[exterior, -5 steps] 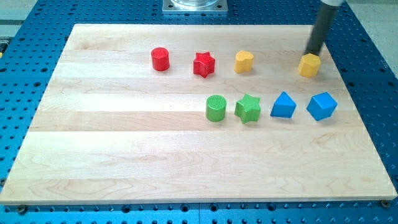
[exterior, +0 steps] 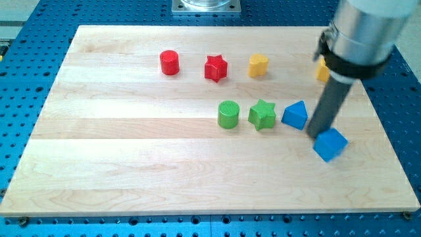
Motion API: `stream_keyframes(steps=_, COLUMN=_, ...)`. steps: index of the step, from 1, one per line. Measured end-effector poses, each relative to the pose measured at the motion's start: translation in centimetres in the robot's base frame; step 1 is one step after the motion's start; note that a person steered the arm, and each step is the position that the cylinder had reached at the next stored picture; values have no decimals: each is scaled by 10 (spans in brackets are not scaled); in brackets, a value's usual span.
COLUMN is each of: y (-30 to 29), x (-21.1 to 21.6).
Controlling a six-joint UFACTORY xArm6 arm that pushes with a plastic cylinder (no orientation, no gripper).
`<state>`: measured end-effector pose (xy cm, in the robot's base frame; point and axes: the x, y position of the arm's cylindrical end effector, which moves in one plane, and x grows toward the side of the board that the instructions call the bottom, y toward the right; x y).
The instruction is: Place the cube diagonally bottom right of the triangle
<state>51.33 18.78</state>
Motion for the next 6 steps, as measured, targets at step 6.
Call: stream_keyframes(steps=6, y=40, x=6)
